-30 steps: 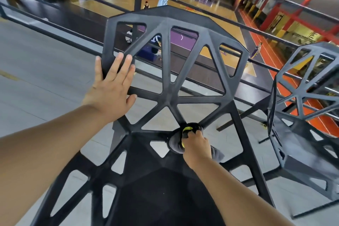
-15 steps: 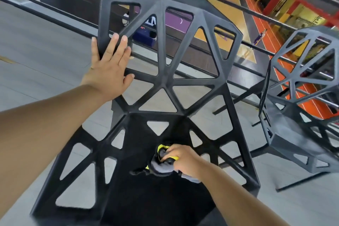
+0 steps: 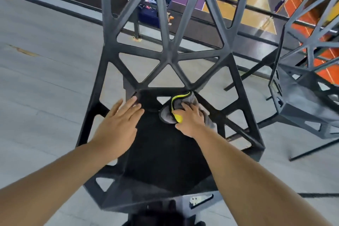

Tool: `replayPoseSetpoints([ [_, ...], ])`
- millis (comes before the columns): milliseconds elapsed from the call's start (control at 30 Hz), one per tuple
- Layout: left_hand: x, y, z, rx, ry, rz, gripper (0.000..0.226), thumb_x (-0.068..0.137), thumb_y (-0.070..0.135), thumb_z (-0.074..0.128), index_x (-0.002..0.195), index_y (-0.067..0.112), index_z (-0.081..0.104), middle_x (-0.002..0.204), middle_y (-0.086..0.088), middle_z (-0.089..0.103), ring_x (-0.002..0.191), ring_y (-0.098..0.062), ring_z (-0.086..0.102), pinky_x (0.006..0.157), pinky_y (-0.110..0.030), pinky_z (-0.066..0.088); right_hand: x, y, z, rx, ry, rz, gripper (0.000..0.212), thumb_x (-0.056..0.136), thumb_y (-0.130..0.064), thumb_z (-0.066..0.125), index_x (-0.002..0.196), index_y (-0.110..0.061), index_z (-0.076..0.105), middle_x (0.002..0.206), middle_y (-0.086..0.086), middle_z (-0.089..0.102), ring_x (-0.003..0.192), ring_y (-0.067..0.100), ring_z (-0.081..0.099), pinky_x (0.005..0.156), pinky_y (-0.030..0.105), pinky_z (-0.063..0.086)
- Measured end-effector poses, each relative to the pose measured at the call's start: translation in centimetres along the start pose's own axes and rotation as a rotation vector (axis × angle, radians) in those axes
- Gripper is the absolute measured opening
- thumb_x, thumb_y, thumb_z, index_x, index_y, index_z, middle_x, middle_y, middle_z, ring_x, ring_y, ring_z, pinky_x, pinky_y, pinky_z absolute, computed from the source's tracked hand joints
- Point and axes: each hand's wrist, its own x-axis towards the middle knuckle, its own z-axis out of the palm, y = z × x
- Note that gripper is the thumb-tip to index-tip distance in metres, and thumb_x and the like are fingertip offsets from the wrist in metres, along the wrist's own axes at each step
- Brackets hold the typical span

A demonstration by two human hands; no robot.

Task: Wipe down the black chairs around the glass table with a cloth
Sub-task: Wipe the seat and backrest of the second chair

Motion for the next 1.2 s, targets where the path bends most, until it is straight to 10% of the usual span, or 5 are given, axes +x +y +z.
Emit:
replayPoseSetpoints([
  [633,-7.1,8.9,-5.9,-0.299,-0.128,-0.384,0.049,0.095,0.01,0.039,0.143,0.01,0.033,0.149,-0.005,0.034,0.143,-0.016,0.015,0.116,-0.03,0.013,-19.2,-4.4,5.6,0.141,-0.064,-0.482,0.044,0.084,-0.001,0.055,0.105,-0.036,0.071,0.142,-0.017,0.045,0.133,0.014,0.031,0.105,0.033,0.02],
  [933,-9.4,13.3,-5.9,-0.301,-0.243,-0.42,0.054,0.097,0.021,0.039,0.148,0.017,0.021,0.154,0.002,0.023,0.145,-0.014,0.008,0.117,-0.033,0.009,-25.3,6.6,5.4,0.003,0.068,-0.042,0.057,0.081,-0.005,0.059,0.114,-0.051,0.057,0.148,-0.017,0.03,0.131,0.024,0.031,0.102,0.037,0.034],
  [1200,-5.9,15.8,-1.4,-0.503,-0.225,-0.673,0.053,0.095,0.02,0.044,0.146,0.013,0.028,0.152,-0.004,0.03,0.145,-0.019,0.01,0.117,-0.038,0.012,-27.0,13.4,3.7,0.094,0.489,0.271,0.055,0.068,0.015,0.057,0.103,-0.024,0.072,0.13,-0.002,0.058,0.102,0.03,0.047,0.081,0.041,0.046],
])
